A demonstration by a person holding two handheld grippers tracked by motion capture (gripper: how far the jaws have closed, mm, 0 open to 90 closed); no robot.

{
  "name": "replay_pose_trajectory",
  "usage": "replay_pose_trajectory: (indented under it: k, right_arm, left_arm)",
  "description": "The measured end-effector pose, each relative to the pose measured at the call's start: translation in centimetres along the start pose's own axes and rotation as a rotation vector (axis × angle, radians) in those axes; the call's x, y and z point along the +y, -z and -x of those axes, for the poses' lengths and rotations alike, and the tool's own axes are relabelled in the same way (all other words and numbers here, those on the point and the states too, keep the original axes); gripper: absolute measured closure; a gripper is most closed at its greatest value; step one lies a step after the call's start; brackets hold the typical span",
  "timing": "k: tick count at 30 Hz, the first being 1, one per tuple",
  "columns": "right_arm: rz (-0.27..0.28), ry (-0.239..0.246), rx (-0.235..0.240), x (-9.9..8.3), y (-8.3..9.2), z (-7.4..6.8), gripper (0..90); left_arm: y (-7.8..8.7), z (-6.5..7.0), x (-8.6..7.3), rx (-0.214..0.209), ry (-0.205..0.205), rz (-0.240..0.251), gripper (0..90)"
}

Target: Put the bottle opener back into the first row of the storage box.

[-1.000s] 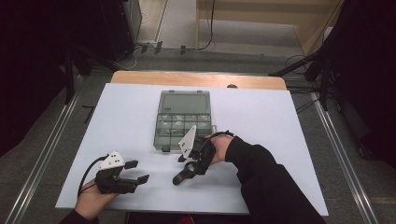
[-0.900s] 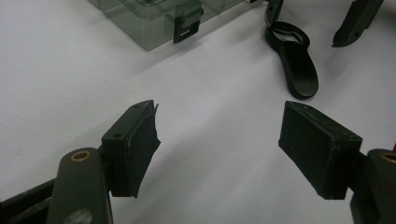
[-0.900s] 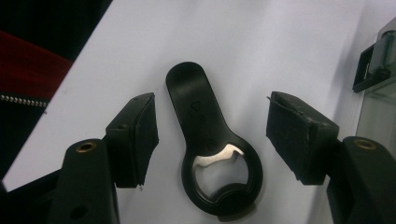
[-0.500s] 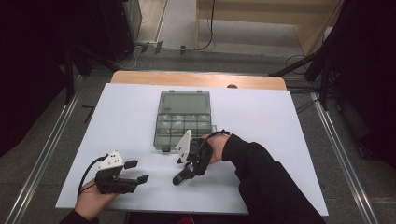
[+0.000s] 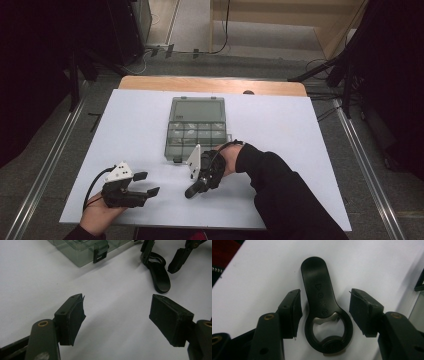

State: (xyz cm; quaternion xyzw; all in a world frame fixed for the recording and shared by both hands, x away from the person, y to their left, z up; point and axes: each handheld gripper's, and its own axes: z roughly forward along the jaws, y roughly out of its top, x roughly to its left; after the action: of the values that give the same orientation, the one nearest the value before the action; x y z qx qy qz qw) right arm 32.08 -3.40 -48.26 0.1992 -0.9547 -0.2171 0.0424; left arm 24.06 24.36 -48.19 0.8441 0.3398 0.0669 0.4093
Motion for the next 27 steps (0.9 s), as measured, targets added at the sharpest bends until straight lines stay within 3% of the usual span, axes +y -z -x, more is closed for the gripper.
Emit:
replay_pose_trajectory:
  k: [4, 13, 17, 19, 27]
  right_arm:
    - [-0.019, 0.023, -0.011, -0.01, -0.3, -0.09, 47.0]
    - [-0.033, 0.026, -0.009, 0.24, -0.31, -0.08, 53.8]
    - [-0.048, 0.022, -0.004, 0.48, -0.31, -0.05, 56.0]
    - [-0.05, 0.019, 0.0, 0.63, -0.31, 0.02, 62.1]
    - [-0.058, -0.003, -0.003, 0.81, -0.31, 0.03, 64.8]
  left_arm:
    - [-0.01, 0.02, 0.01, -0.001, -0.001, 0.0, 27.3]
    - [-0.01, 0.02, 0.01, -0.001, -0.001, -0.001, 27.3]
    - [-0.03, 0.05, 0.01, 0.002, -0.002, -0.003, 27.3]
    - [-0.01, 0.03, 0.01, -0.001, -0.001, -0.003, 27.3]
    - [-0.02, 0.03, -0.02, -0.004, 0.0, -0.001, 27.3]
